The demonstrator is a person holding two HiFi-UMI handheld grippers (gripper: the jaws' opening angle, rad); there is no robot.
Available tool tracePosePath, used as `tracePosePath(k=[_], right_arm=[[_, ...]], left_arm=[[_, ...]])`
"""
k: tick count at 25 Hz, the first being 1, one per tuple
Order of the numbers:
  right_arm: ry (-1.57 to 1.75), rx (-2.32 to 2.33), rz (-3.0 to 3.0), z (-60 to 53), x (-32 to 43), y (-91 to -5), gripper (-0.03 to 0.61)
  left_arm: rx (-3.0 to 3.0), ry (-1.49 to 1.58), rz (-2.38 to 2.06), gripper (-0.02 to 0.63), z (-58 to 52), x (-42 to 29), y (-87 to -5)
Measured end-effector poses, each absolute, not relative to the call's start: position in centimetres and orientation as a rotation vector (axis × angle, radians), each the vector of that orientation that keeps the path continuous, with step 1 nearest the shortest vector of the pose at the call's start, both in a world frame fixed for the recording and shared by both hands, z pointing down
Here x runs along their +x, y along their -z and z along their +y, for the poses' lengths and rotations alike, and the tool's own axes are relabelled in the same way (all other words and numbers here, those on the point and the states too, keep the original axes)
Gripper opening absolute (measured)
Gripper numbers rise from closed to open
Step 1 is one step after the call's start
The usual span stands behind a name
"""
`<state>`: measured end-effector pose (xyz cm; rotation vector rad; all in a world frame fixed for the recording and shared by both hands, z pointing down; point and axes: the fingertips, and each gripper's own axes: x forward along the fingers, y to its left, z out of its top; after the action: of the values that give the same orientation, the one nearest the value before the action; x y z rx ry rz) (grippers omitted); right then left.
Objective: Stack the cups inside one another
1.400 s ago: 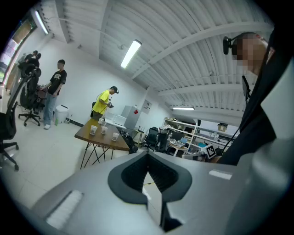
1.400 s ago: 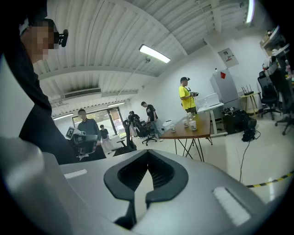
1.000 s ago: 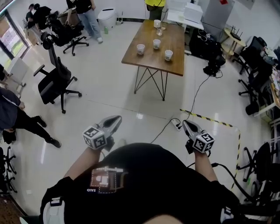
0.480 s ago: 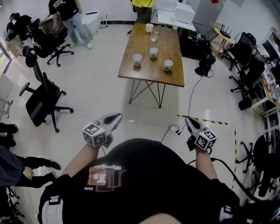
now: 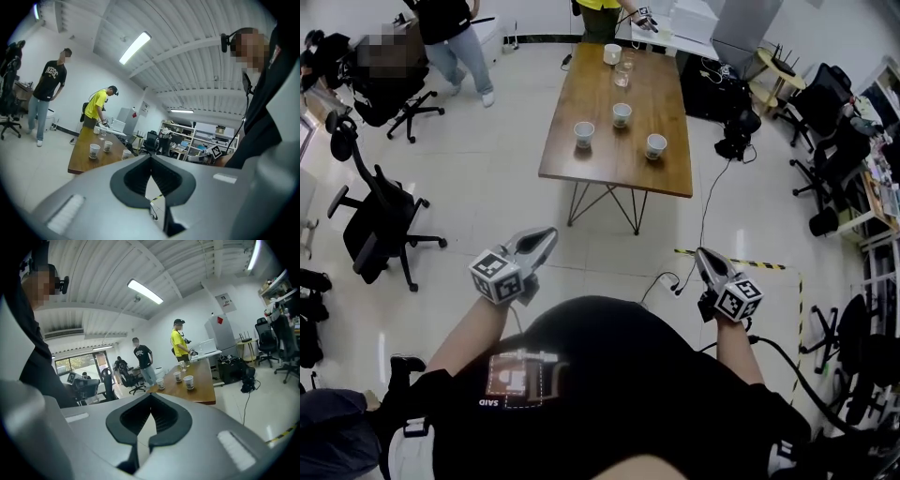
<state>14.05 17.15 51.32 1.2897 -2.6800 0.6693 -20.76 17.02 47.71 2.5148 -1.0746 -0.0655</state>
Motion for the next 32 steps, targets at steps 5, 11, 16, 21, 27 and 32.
tracePosePath(k=[5,11,16,21,27,32], right_arm=[[-0.657,1.123,-2.737,10.8,18.2,-51.6,0.014],[-0.583,0.96,-2.771,3.9,23.1,-50.9,0.014],[-0.595,0.936,-2.792,0.0,23.9,-51.3,0.014],[-0.608,0.948,-2.774,-3.9,21.6,-52.1,0.014],[-0.574,1.101,-2.713,-10.4,17.0,-51.9,0.014],[-0.634,1.252,-2.657,-14.8,13.2,-51.3,0.014]], left_arm=[[2.471,0.083,-1.209,0.003,12.9,-16.0,-47.4],[2.399,0.101,-1.372,0.003,9.1,-11.2,-46.7],[2.391,0.024,-1.409,0.003,7.1,-9.9,-47.1],[2.4,0.037,-1.392,0.003,2.8,-12.0,-47.8],[2.479,0.008,-1.246,0.003,-5.4,-16.1,-49.7],[2.546,-0.104,-1.064,0.004,-11.5,-18.9,-51.1]])
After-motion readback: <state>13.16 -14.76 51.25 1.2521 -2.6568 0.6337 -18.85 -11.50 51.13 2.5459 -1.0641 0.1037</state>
